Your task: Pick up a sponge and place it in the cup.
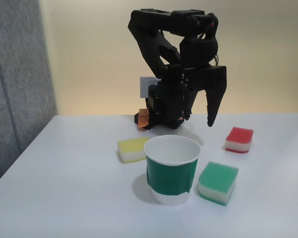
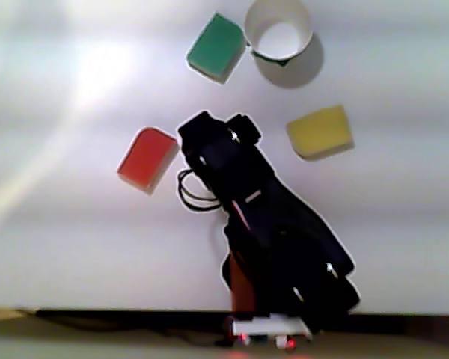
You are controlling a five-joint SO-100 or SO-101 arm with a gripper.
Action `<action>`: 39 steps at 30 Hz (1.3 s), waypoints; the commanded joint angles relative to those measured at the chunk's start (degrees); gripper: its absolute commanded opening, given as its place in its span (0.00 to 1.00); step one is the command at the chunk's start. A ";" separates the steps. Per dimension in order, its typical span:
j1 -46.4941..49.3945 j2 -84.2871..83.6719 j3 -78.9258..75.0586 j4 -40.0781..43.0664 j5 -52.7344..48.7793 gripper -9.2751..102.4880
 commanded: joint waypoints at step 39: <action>-19.07 -25.05 -19.34 -16.26 -3.16 0.08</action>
